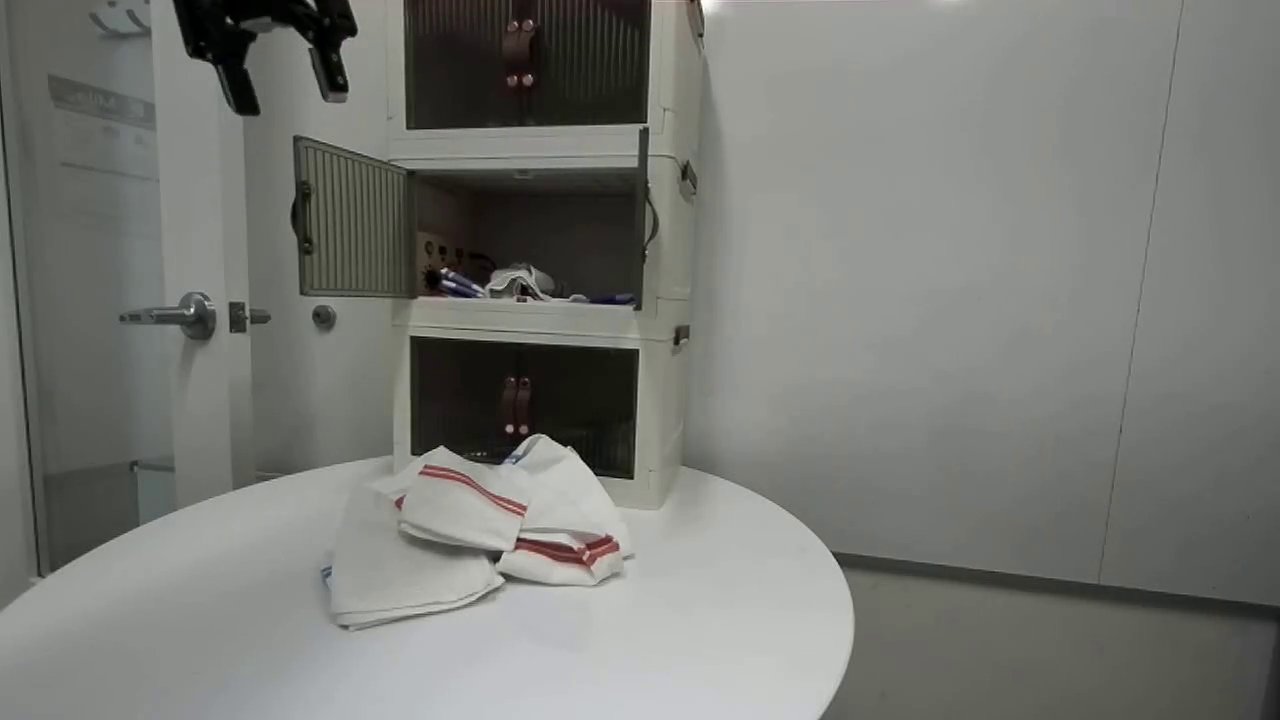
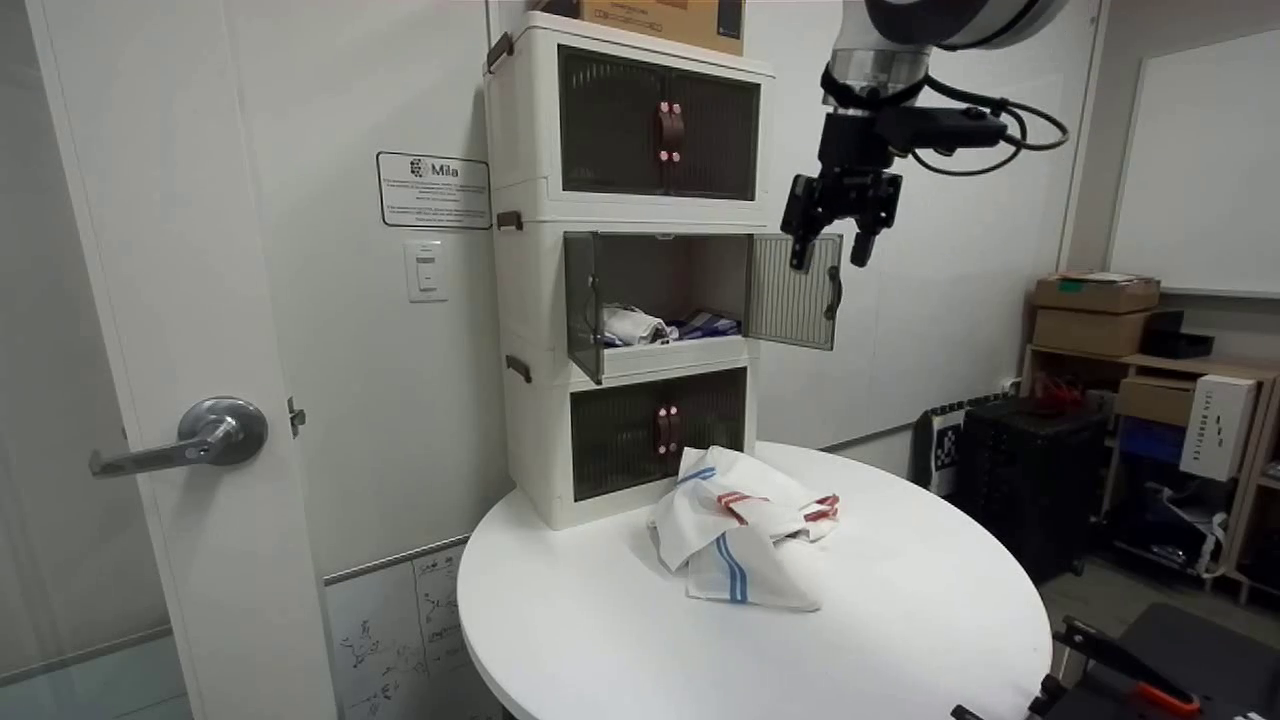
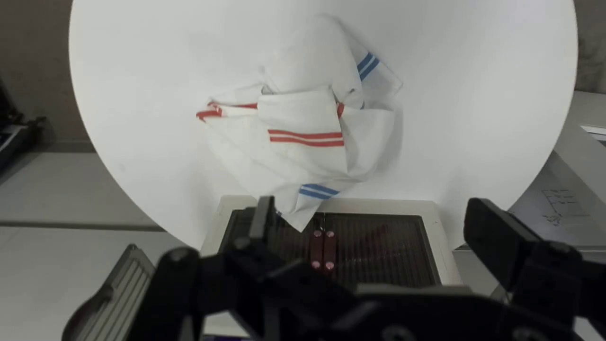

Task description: Close the 2nd drawer doors.

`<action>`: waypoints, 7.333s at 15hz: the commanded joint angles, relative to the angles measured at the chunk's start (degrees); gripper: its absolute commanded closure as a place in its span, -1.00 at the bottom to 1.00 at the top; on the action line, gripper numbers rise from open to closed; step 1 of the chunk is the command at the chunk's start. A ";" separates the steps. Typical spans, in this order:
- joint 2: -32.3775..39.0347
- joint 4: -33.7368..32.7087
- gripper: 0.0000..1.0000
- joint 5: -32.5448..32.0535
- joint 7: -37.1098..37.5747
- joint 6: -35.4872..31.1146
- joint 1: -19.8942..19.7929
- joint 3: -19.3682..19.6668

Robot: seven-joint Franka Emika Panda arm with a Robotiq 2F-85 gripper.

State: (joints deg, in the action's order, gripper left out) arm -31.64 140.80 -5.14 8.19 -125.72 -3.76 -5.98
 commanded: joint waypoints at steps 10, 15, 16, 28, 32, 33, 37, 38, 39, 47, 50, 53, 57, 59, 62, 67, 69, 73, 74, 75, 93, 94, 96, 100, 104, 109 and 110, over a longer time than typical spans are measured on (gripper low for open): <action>21.80 -30.56 -1.00 2.59 0.98 6.09 5.43 -2.10; 29.25 -38.77 -1.00 1.92 2.40 9.48 8.45 -3.17; 30.54 -40.19 -1.00 1.28 3.43 9.52 8.93 -3.41; 40.43 -47.38 -1.00 -14.15 20.52 2.95 16.18 -3.50; 42.45 -48.36 -1.00 -21.94 26.75 3.40 17.76 -2.35; 42.92 -48.67 -1.00 -23.72 28.24 3.60 18.06 -2.00; 43.83 -48.91 -1.00 -31.26 34.31 3.53 18.51 -0.18; 43.83 -48.64 -1.00 -33.17 35.70 3.37 18.49 0.23; 43.79 -48.33 -1.00 -35.00 36.94 3.20 18.44 0.55; 43.67 -44.80 -1.00 -42.53 40.10 3.86 16.91 1.62; 43.55 -43.46 -1.00 -45.73 42.38 3.45 16.40 2.70; 42.84 -43.08 -1.00 -56.31 50.40 3.48 16.16 4.35; 41.18 -42.31 -1.00 -64.03 57.11 5.19 14.48 4.20; 40.54 -41.86 -1.00 -61.02 55.18 4.60 13.24 3.46; 38.64 -40.60 -1.00 -48.24 46.13 -1.95 10.71 2.27; 35.94 -39.22 -1.00 -26.89 28.71 -6.41 9.25 1.90; 35.55 -39.50 -1.00 -17.61 20.50 -5.28 9.06 2.06; 38.53 -43.22 -1.00 -2.22 6.34 0.81 8.39 2.24; 39.88 -44.35 -1.00 -0.83 5.17 2.05 8.30 2.39; 40.67 -44.81 -1.00 -0.20 4.49 2.84 8.25 2.53; 59.89 -65.37 -1.00 -2.93 6.16 -7.35 9.04 6.42; 60.46 -65.67 -1.00 -3.10 6.44 -8.60 9.14 6.80; 61.64 -67.22 -1.00 -3.90 7.05 -10.00 9.64 7.67; 63.45 -69.38 -1.00 -4.82 7.14 -12.27 10.17 8.96; 63.93 -69.78 -1.00 -5.52 7.34 -12.37 10.72 9.43; 63.52 -69.69 -1.00 -4.45 5.32 -10.22 10.38 8.61; 63.37 -69.68 -1.00 -4.05 4.58 -9.44 10.19 8.28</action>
State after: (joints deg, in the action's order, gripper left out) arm 30.12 74.26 -9.74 14.73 -136.48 6.54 2.37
